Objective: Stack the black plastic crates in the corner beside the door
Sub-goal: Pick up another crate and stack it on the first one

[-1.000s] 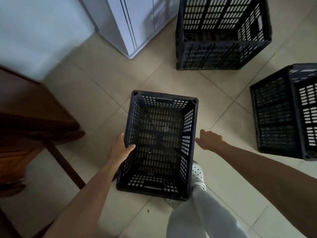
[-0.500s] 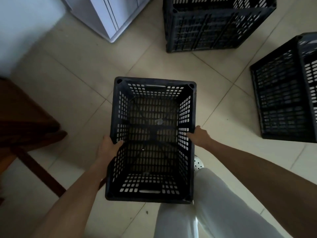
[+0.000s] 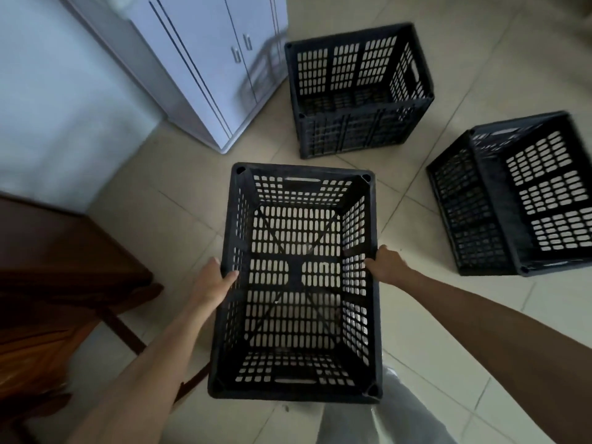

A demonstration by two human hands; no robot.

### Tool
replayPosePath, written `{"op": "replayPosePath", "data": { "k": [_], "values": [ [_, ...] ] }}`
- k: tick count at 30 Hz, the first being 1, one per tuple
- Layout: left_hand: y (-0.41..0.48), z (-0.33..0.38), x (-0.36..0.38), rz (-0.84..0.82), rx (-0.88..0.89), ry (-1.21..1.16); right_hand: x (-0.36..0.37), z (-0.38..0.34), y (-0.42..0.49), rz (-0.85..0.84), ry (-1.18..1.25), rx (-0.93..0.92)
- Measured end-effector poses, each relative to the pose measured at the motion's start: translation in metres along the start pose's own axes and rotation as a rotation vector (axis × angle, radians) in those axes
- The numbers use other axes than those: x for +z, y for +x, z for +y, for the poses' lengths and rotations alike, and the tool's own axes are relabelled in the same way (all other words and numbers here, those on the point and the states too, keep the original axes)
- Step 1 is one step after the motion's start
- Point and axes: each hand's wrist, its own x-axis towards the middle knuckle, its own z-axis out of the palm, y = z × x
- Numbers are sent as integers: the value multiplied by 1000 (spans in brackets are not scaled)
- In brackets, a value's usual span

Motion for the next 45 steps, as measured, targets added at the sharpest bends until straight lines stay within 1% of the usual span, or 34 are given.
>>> {"op": "replayPosePath", "data": {
  "k": [7, 11, 16, 20, 22, 27, 33, 38, 45],
  "values": [
    [-105, 98, -90, 28, 181, 100, -122, 33, -120, 55, 64, -57],
    [-150, 166, -110, 64, 288, 187, -190, 81, -179, 81, 64, -88],
    [-193, 274, -110, 53, 444, 253, -258, 158, -235, 190, 120, 8],
    [-223, 359, -84, 98, 530, 285, -293, 240, -253, 262, 200, 91],
    [-241, 401, -64, 103, 577, 296, -306, 286, -260, 299, 245, 102],
    [-294, 518, -4, 75, 692, 322, -352, 395, -291, 326, 317, 142],
    [-341, 650, 57, 31, 753, 301, -413, 516, -315, 402, 426, 154],
    [-363, 738, 87, 35, 839, 325, -462, 580, -317, 411, 468, 147],
    [-340, 851, 119, 48, 879, 340, -546, 642, -275, 396, 448, 166]
  ]
}}
